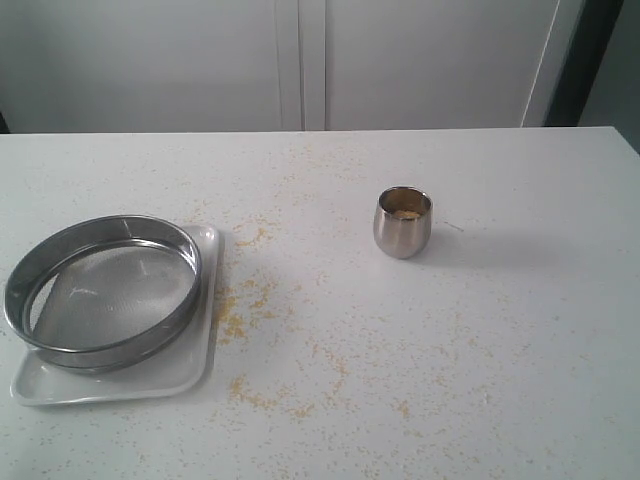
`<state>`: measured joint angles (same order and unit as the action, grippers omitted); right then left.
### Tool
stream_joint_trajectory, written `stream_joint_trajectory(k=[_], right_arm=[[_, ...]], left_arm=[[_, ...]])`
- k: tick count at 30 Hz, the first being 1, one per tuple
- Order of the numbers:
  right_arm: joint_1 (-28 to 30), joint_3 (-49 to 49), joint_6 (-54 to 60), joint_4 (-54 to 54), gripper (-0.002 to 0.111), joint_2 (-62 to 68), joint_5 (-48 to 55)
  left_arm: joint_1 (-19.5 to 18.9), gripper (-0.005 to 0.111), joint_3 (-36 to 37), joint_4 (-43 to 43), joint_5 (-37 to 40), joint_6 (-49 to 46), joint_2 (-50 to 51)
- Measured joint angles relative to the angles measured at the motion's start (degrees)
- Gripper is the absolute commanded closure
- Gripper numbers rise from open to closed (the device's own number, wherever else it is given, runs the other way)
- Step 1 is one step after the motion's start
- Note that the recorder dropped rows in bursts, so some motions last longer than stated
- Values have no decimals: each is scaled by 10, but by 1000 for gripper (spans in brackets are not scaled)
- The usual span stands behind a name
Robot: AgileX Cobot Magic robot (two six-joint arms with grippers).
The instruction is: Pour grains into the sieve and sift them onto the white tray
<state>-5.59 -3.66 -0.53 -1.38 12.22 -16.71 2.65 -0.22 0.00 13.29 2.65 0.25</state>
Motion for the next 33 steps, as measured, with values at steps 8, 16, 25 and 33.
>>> stream_joint_trajectory(k=[8,16,25,33], right_arm=[[0,-25,1,0,108,205,-139],[0,-30,1,-7,108,428,-328],[0,-104,1,-93,108,714,-423],[0,-150,1,-187,108,910,-520]], left_arm=[[0,107,0,0,0,0,0],[0,107,0,0,0,0,0],[0,107,0,0,0,0,0],[0,107,0,0,0,0,0]])
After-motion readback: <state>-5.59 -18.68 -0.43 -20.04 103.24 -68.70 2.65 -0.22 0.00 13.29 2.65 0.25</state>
